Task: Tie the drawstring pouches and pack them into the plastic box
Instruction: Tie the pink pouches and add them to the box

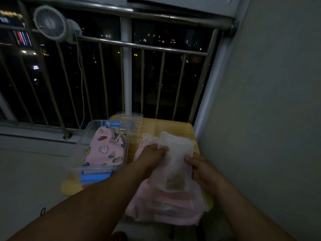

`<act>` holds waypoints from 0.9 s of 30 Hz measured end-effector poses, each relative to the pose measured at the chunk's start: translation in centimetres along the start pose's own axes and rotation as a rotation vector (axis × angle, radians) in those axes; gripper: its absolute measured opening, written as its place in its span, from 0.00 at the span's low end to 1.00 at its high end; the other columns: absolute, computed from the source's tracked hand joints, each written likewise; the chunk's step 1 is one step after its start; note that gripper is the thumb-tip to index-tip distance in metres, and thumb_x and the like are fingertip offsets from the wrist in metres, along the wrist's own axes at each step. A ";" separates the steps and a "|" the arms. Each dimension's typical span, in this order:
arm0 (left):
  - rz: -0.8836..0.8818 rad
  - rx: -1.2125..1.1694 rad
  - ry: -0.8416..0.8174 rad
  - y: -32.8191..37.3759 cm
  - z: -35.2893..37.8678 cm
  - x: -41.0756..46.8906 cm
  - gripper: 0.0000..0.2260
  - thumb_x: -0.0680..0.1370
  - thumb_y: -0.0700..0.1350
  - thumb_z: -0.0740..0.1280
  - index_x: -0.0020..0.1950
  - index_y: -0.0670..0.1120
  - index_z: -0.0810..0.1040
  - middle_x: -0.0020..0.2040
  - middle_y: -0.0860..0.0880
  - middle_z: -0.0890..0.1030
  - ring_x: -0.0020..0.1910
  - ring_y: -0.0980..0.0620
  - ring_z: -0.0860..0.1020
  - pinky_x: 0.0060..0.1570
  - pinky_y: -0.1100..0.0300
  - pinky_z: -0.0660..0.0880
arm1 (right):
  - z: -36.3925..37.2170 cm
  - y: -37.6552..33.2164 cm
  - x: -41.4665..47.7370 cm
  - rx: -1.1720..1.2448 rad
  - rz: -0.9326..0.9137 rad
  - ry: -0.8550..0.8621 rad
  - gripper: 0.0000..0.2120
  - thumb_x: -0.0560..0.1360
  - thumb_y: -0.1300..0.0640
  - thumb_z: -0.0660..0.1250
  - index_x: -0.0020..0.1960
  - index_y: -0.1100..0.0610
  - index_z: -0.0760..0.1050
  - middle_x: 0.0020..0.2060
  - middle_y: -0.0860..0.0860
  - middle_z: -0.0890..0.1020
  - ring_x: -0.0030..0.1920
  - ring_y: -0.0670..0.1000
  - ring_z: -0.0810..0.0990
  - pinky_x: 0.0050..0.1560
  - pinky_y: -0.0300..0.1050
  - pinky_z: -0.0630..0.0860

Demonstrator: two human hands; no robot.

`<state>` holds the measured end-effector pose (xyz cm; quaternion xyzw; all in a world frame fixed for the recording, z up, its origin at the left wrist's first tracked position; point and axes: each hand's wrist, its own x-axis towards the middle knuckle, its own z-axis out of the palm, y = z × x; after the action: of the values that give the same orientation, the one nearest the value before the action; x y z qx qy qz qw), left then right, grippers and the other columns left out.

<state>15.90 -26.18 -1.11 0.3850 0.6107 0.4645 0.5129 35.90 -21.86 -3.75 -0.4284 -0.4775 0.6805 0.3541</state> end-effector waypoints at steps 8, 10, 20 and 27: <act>0.061 -0.083 -0.137 0.8 -0.9 -7.3 0.11 0.83 0.40 0.64 0.64 0.47 0.81 0.55 0.43 0.86 0.55 0.42 0.84 0.57 0.47 0.82 | 3.0 -3.1 -3.2 -0.004 -0.103 0.211 0.26 0.73 0.37 0.73 0.65 0.51 0.81 0.63 0.53 0.83 0.62 0.58 0.83 0.64 0.62 0.79; 0.070 -0.081 -0.161 0.9 -2.0 -8.4 0.13 0.83 0.41 0.64 0.66 0.49 0.80 0.57 0.43 0.85 0.57 0.41 0.83 0.60 0.45 0.81 | 3.5 -2.9 -3.5 0.001 -0.105 0.193 0.27 0.69 0.34 0.74 0.64 0.44 0.81 0.66 0.50 0.81 0.63 0.57 0.81 0.64 0.63 0.78; 0.172 -0.115 -0.047 2.9 -3.6 -11.6 0.16 0.87 0.55 0.56 0.66 0.55 0.80 0.62 0.46 0.77 0.58 0.45 0.78 0.50 0.54 0.78 | 7.9 -3.3 -7.8 -0.118 -0.127 0.232 0.13 0.82 0.54 0.63 0.52 0.49 0.87 0.56 0.54 0.85 0.57 0.60 0.83 0.62 0.66 0.79; -0.024 -0.685 -0.027 1.0 -3.8 -11.5 0.20 0.87 0.53 0.56 0.58 0.42 0.83 0.57 0.42 0.86 0.53 0.45 0.85 0.44 0.54 0.79 | 7.4 -3.1 -8.7 0.320 0.005 0.170 0.10 0.81 0.55 0.65 0.50 0.59 0.82 0.47 0.56 0.88 0.49 0.56 0.84 0.48 0.51 0.78</act>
<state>14.22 -37.49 3.09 0.1891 0.4170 0.6313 0.6259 32.65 -31.31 2.65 -0.4237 -0.3305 0.7100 0.4552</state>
